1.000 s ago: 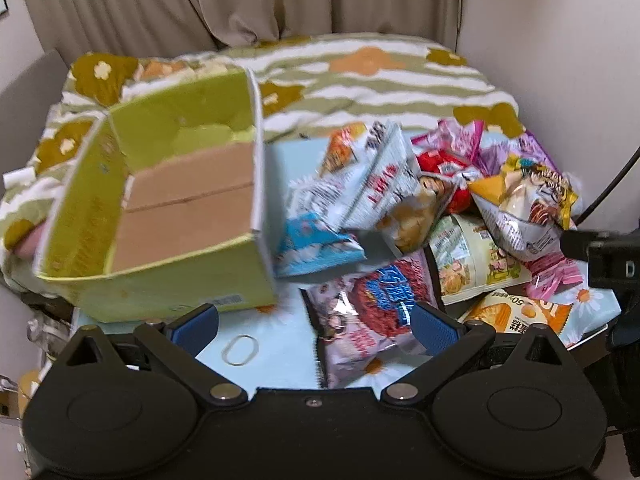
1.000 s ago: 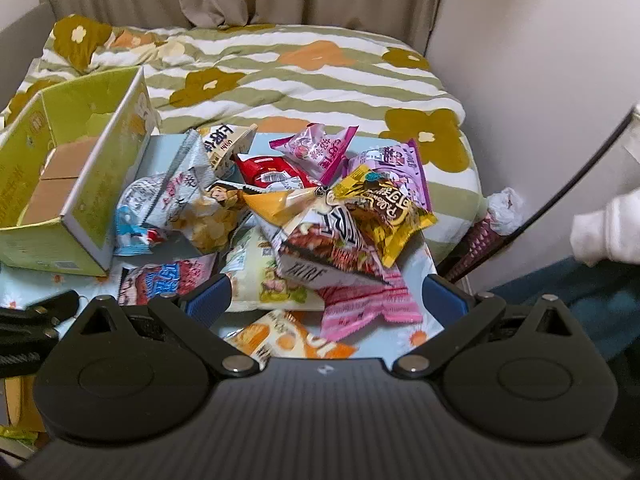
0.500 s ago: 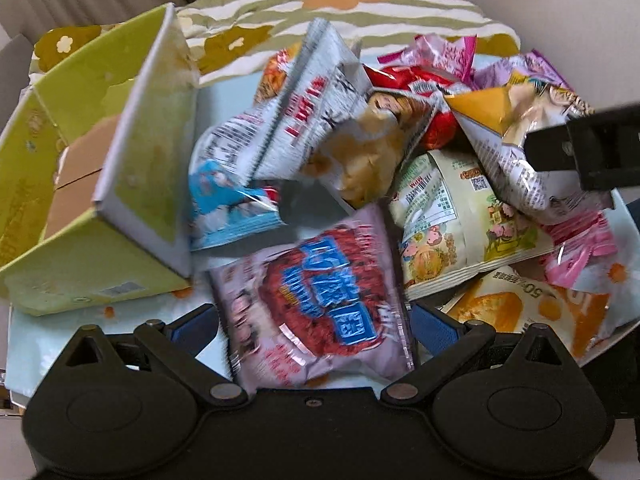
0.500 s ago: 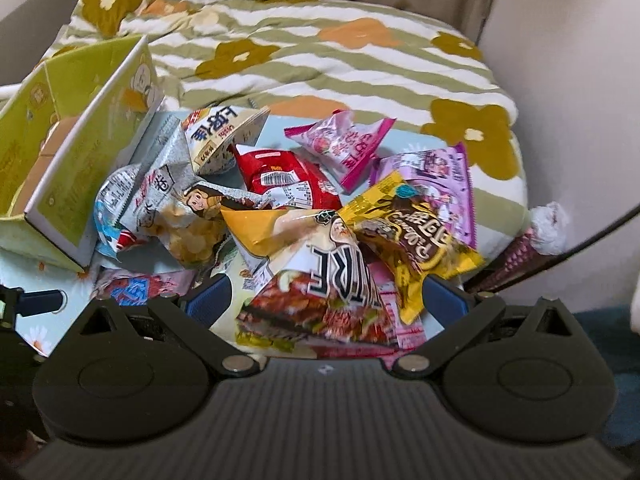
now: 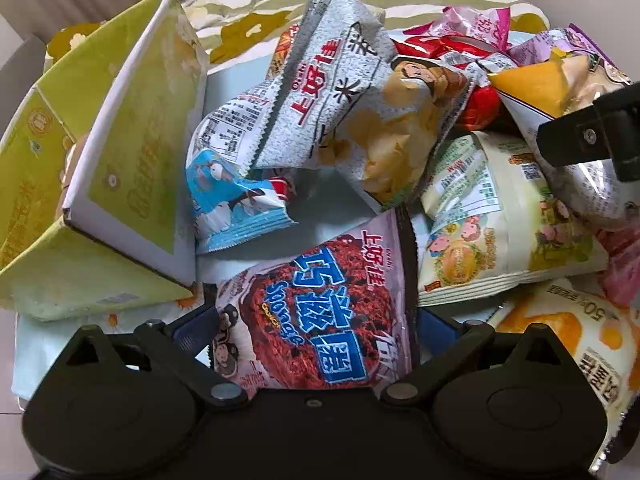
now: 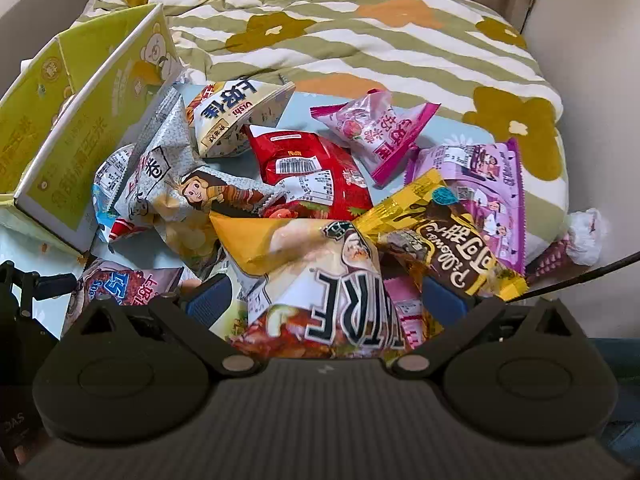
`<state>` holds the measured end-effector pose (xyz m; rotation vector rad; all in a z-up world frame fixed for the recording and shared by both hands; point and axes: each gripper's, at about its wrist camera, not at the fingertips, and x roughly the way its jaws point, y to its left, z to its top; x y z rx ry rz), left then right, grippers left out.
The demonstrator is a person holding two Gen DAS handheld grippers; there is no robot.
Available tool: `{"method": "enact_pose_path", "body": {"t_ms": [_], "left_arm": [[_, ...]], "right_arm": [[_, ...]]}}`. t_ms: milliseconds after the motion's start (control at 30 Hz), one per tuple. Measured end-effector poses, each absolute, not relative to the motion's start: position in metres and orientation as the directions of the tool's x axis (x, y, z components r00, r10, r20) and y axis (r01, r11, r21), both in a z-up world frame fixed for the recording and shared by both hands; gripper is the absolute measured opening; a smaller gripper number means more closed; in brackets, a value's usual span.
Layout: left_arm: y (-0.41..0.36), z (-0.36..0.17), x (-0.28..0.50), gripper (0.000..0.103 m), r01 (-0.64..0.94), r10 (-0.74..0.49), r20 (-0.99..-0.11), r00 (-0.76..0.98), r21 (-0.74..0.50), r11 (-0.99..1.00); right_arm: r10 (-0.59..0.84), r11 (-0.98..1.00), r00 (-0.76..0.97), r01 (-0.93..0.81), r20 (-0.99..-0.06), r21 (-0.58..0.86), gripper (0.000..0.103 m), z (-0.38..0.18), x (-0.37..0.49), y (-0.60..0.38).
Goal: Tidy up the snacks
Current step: 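Grasp the blue-lettered Oishi bag with the left tool while the right tool grasps the white TRE chip bag, then carry both bags over the yellow-green box and open both tools to drop them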
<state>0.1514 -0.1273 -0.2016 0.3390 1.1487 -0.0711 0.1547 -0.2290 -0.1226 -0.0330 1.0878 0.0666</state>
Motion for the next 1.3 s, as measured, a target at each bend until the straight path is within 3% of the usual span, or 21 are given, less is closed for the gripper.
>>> {"method": "enact_pose_path", "body": {"t_ms": [333, 567, 833, 1300], "left_arm": [[-0.109, -0.21, 0.152, 0.075, 0.256, 0.113, -0.901, 0.419, 0.236, 0.937], [-0.106, -0.206, 0.146, 0.065, 0.27, 0.129, -0.891, 0.435, 0.266, 0.925], [-0.095, -0.188, 0.143, 0.059, 0.267, 0.125, -0.89, 0.438, 0.262, 0.928], [-0.081, -0.111, 0.107, 0.059, 0.212, 0.107, -0.837, 0.537, 0.256, 0.943]], "right_arm": [[0.096, 0.994, 0.419, -0.08, -0.903, 0.069, 0.103, -0.134, 0.159, -0.232], [0.094, 0.994, 0.399, -0.081, -0.912, 0.067, 0.099, -0.139, 0.161, -0.23], [0.101, 0.995, 0.406, -0.053, -0.908, 0.087, 0.082, -0.133, 0.157, -0.231], [0.139, 0.99, 0.475, -0.062, -0.869, 0.125, 0.078, -0.084, 0.13, -0.224]]}}
